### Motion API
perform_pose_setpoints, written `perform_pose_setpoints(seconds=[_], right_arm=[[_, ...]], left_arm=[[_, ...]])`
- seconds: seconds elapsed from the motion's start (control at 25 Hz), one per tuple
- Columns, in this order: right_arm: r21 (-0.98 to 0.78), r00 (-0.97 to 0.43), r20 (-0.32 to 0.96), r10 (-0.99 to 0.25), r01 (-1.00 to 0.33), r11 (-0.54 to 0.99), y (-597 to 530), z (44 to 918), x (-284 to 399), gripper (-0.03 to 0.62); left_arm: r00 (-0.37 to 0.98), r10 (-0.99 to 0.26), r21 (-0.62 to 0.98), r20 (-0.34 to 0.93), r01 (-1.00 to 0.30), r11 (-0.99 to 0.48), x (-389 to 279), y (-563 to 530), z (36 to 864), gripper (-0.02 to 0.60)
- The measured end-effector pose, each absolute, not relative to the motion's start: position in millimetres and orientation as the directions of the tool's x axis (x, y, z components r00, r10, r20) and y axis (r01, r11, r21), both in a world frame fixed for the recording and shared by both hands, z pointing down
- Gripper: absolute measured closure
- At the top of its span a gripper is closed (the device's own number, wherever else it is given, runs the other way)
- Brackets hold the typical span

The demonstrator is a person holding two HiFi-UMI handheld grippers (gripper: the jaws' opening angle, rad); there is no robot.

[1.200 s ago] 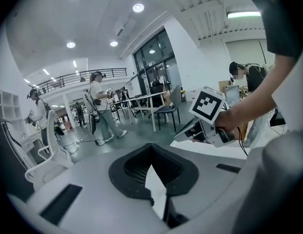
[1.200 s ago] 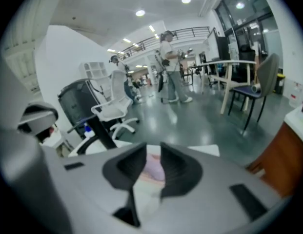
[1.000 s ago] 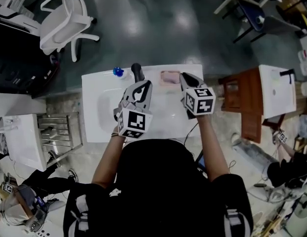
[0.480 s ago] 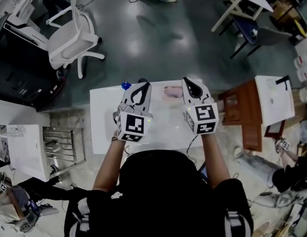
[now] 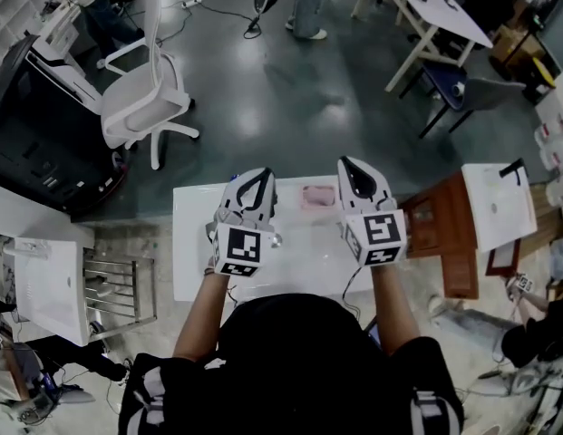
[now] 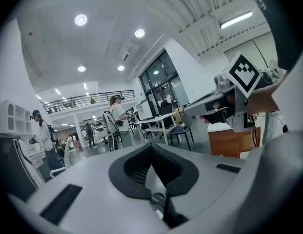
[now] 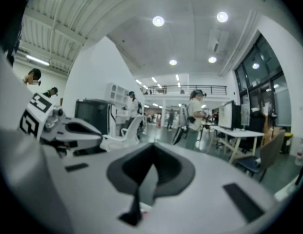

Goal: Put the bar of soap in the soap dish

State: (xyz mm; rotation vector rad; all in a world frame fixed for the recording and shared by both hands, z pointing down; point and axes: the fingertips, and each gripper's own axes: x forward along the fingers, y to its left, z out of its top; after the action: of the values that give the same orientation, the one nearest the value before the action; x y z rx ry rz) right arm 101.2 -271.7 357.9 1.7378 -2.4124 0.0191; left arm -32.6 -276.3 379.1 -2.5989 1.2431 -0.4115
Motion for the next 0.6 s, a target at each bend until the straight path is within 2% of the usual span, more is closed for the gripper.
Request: perform_pose_setpoints(seconds=[0.6], right_arm=[[0.089,-0.32,0.084,-0.944,-0.941,0.327,-270,341,99,0.559]], left_arm=[[0.595,-0.796,-0.314,0.117,-0.738,-0.598,-30,-273,363,0.56]])
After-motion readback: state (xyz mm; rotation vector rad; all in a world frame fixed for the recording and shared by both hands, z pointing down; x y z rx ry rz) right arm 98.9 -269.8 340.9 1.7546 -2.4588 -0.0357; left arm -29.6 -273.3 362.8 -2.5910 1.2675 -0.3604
